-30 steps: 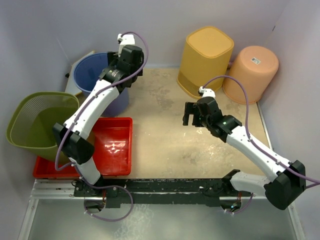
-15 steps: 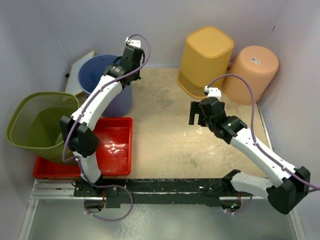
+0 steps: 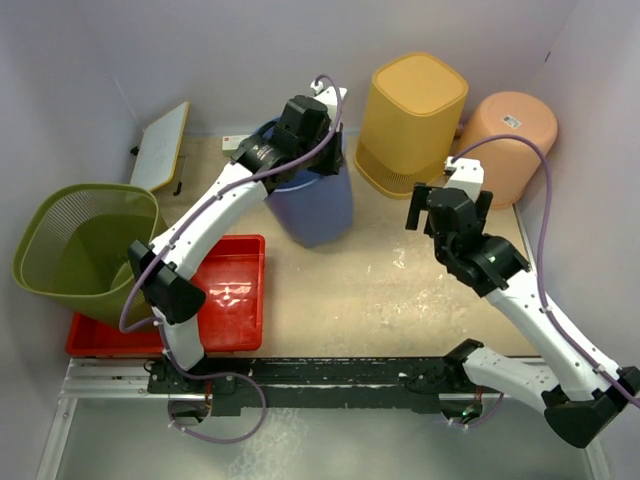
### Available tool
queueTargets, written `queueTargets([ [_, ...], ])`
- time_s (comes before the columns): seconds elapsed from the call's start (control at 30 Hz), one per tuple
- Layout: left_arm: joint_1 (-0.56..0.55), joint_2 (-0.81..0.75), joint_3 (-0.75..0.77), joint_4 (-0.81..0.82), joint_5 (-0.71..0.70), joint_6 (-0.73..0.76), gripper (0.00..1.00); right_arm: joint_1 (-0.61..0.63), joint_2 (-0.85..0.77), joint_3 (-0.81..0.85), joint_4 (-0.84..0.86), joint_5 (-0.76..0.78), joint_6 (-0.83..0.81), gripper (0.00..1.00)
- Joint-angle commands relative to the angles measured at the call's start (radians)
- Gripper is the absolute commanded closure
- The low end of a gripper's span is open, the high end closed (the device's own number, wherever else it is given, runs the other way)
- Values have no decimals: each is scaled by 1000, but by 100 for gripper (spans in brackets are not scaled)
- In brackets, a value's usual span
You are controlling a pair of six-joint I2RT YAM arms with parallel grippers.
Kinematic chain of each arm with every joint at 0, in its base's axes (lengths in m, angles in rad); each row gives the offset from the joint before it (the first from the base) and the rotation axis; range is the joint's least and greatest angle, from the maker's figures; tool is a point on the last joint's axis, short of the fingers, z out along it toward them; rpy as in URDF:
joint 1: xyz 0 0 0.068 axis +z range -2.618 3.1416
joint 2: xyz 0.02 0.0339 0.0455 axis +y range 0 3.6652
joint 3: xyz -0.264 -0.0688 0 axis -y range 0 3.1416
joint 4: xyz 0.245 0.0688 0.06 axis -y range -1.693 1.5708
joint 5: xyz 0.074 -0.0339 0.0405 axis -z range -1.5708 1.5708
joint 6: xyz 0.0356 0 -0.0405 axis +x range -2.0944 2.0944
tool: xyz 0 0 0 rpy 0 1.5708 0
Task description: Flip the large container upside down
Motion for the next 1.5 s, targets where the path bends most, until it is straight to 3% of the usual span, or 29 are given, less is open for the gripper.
queueTargets([
  [0.0, -3, -110, -11, 147, 178, -154, 100, -6, -59, 77, -12, 222, -61, 0],
  [0.17, -3, -190, -163, 393, 394, -356, 100, -8, -115, 97, 50, 318, -150, 0],
  [0.3, -5, -224, -320, 713, 547, -624, 100, -9, -132, 106, 119, 359, -210, 0],
  [0.43, -11, -221, -444, 930, 620, -793, 100, -8, -137, 124, 161, 365, -247, 0],
  [0.77, -22, -119, -660, 1261, 709, -1021, 100, -8, -76, 170, 155, 293, -255, 0],
  [0.9, -23, -85, -704, 1214, 713, -967, 100, -9, -65, 161, 149, 268, -248, 0],
  [1.0, -23, -67, -708, 1091, 696, -847, 97, -9, -40, 163, 103, 241, -215, 0],
  [1.13, -24, -75, -643, 805, 619, -589, 63, -13, 11, 170, 18, 177, -138, 0],
  [1.23, -23, -86, -584, 660, 566, -466, 48, -42, 61, 184, -51, 87, -78, 0],
  [1.47, -24, -108, -534, 554, 525, -326, 44, -335, 127, 219, -134, -293, 15, 0],
])
